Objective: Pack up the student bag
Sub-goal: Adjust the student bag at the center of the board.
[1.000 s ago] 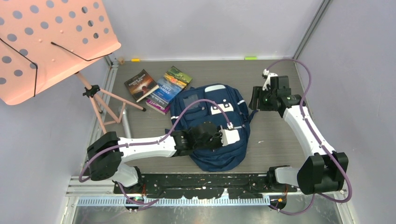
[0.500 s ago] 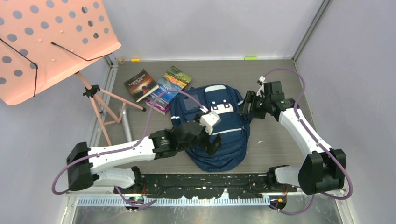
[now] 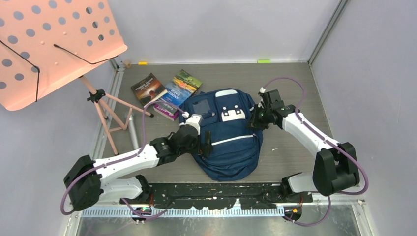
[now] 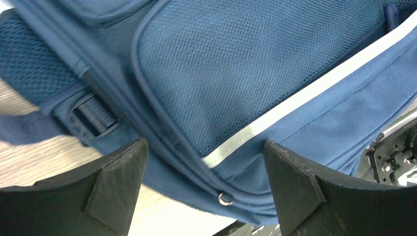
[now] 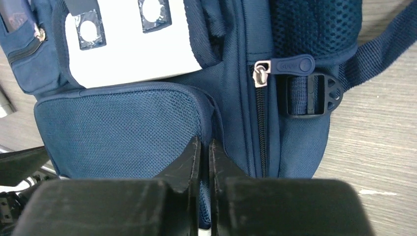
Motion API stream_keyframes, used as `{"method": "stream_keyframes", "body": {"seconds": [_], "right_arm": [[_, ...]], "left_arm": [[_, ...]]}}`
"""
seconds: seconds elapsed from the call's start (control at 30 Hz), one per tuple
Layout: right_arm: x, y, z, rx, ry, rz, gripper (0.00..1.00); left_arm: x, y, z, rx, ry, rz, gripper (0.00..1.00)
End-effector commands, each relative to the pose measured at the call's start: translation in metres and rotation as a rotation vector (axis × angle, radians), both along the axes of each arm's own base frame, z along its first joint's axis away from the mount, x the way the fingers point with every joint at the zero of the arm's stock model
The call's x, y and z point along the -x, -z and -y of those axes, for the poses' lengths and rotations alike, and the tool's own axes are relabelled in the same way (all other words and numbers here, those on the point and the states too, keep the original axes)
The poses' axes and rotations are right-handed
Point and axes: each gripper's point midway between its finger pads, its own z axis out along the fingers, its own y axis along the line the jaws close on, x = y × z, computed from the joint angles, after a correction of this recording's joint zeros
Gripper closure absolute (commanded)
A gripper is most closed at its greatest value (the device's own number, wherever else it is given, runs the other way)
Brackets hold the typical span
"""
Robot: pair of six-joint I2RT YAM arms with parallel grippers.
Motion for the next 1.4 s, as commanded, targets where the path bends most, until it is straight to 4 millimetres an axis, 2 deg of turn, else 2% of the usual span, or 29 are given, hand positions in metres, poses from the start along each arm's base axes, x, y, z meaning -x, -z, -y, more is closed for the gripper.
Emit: {"method": "stream_keyframes", "body": {"seconds": [0.0, 0.03, 0.07, 0.1, 0.13, 0.17, 0.23, 0.33, 0.37, 0.4, 0.5, 0.57, 0.67, 0.77, 0.8, 0.83, 0.87, 0.9, 0.93, 0.97, 1.0, 1.03, 1.07, 1.1, 1.13, 1.17, 1.27, 1.3, 1.37], "right_arm": [[0.0, -0.008, 0.01, 0.004, 0.132, 0.047, 0.98], [0.006, -0.004, 0.014, 0.007, 0.165, 0.035, 0.99], [0.008, -0.011, 0.017, 0.0, 0.185, 0.059, 0.99], [0.014, -0.005, 0.024, 0.015, 0.227, 0.046, 0.99], [0.017, -0.013, 0.027, 0.006, 0.248, 0.074, 0.99], [0.024, -0.007, 0.035, 0.027, 0.293, 0.062, 0.99], [0.031, -0.016, 0.05, 0.039, 0.376, 0.115, 0.99], [0.043, -0.012, 0.066, 0.053, 0.46, 0.141, 0.99], [0.045, -0.018, 0.067, 0.025, 0.484, 0.166, 0.99], [0.047, -0.014, 0.067, 0.016, 0.496, 0.169, 0.99], [0.048, -0.017, 0.06, -0.045, 0.506, 0.185, 0.99], [0.046, -0.015, 0.051, -0.068, 0.49, 0.18, 0.99], [0.036, -0.021, 0.027, -0.134, 0.443, 0.195, 0.99], [0.025, -0.022, 0.003, -0.147, 0.412, 0.208, 0.99], [0.021, -0.025, -0.012, -0.155, 0.388, 0.218, 0.99], [0.015, -0.026, -0.015, -0.141, 0.399, 0.24, 0.99], [0.011, -0.032, -0.031, -0.156, 0.377, 0.26, 0.99], [0.0, -0.044, -0.039, -0.181, 0.39, 0.308, 0.99], [-0.001, -0.04, -0.052, -0.174, 0.368, 0.308, 0.97], [-0.011, -0.052, -0.06, -0.194, 0.372, 0.351, 0.97], [-0.014, -0.044, -0.07, -0.173, 0.353, 0.341, 0.96], [-0.023, -0.056, -0.078, -0.185, 0.344, 0.375, 0.96], [-0.028, -0.046, -0.086, -0.16, 0.328, 0.358, 0.93], [-0.035, -0.057, -0.094, -0.168, 0.305, 0.375, 0.92], [-0.038, -0.047, -0.099, -0.142, 0.291, 0.357, 0.87], [-0.042, -0.054, -0.105, -0.143, 0.263, 0.366, 0.84], [-0.043, -0.05, -0.114, -0.099, 0.183, 0.347, 0.64], [-0.041, -0.05, -0.112, -0.072, 0.156, 0.345, 0.59], [-0.033, -0.048, -0.102, -0.015, 0.123, 0.338, 0.4]], "left_arm": [[-0.016, -0.012, 0.041, 0.113, 0.063, 0.014, 0.13], [-0.018, -0.011, 0.05, 0.112, 0.089, 0.018, 0.15], [-0.021, -0.011, 0.058, 0.113, 0.115, 0.022, 0.16], [-0.025, -0.01, 0.066, 0.105, 0.14, 0.031, 0.18], [-0.03, -0.01, 0.073, 0.098, 0.153, 0.038, 0.18], [-0.035, -0.009, 0.078, 0.086, 0.159, 0.038, 0.18], [-0.045, -0.008, 0.093, 0.073, 0.186, 0.044, 0.18], [-0.069, -0.013, 0.12, 0.099, 0.228, 0.1, 0.17], [-0.076, -0.014, 0.131, 0.117, 0.251, 0.101, 0.17], [-0.083, -0.014, 0.139, 0.132, 0.271, 0.101, 0.17], [-0.117, -0.02, 0.157, 0.165, 0.279, 0.143, 0.18], [-0.143, -0.025, 0.162, 0.155, 0.291, 0.193, 0.19], [-0.174, -0.043, 0.166, 0.146, 0.323, 0.274, 0.19], [-0.197, -0.073, 0.151, 0.142, 0.298, 0.358, 0.18], [-0.203, -0.084, 0.142, 0.133, 0.276, 0.38, 0.18], [-0.207, -0.092, 0.131, 0.116, 0.247, 0.396, 0.18], [-0.209, -0.099, 0.118, 0.095, 0.215, 0.409, 0.18], [-0.209, -0.105, 0.106, 0.073, 0.188, 0.422, 0.17], [-0.207, -0.109, 0.096, 0.058, 0.173, 0.431, 0.16], [-0.201, -0.112, 0.087, 0.045, 0.168, 0.441, 0.16], [-0.194, -0.111, 0.079, 0.033, 0.166, 0.44, 0.16], [-0.186, -0.113, 0.072, 0.031, 0.164, 0.441, 0.15], [-0.179, -0.111, 0.064, 0.028, 0.159, 0.436, 0.15], [-0.17, -0.11, 0.058, 0.032, 0.156, 0.428, 0.15], [-0.16, -0.112, 0.049, 0.043, 0.148, 0.428, 0.15], [-0.151, -0.11, 0.043, 0.051, 0.146, 0.422, 0.15], [-0.118, -0.098, 0.032, 0.095, 0.193, 0.392, 0.15], [-0.106, -0.097, 0.031, 0.115, 0.225, 0.39, 0.15], [-0.082, -0.09, 0.032, 0.147, 0.317, 0.378, 0.15]]}}
